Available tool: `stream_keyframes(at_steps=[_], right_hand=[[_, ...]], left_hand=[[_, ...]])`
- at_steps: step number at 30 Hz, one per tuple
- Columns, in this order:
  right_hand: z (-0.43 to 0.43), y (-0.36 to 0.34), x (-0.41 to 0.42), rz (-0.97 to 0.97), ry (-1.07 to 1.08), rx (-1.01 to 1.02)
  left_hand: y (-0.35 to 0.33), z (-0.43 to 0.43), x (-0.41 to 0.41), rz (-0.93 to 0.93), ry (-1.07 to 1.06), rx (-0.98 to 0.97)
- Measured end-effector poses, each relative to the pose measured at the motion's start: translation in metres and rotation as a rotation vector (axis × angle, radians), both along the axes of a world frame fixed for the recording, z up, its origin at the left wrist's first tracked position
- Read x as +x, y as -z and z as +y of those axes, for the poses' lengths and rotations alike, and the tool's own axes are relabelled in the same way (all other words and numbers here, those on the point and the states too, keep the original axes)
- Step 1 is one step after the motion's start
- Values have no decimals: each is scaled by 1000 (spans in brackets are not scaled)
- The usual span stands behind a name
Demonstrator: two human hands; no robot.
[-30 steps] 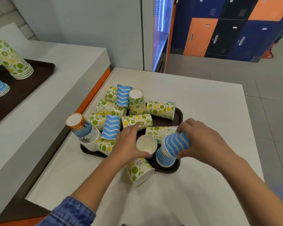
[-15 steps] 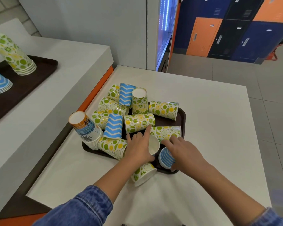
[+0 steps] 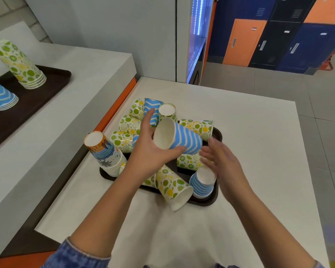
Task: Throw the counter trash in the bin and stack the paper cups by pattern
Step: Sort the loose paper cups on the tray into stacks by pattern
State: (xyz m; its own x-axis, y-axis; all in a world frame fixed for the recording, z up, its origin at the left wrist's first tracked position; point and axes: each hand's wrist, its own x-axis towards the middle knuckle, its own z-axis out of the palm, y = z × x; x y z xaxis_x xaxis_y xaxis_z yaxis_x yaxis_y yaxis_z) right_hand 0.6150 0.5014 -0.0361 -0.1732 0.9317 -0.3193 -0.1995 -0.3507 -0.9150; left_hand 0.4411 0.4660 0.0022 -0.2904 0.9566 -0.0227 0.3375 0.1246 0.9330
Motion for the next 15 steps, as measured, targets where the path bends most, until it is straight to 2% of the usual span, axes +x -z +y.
stream_keyframes(at_steps=[3,5,6,8,10,11,13,15], right_hand=[[-3,-9,-13,345,-114,-203],[-1,-13,-11,476,-61,-210],[1,-15,-7,483,-5,-181],[5,-16,5,367,111,-67],[8,-16,24,84,187,118],[8,-15,33,-85,198,216],[3,-11,46,-347,154,385],[-4,-3,49,-540,62,542]], left_hand=[[-3,3,17,-38,51,32],[0,1,23,-37,92,3],[0,0,21,-51,107,-13],[-1,-2,8,-139,80,-41],[6,4,-13,-204,-47,-44],[12,9,-24,-156,-129,-49],[33,23,-44,128,-256,-116],[53,37,-56,400,-269,-246]])
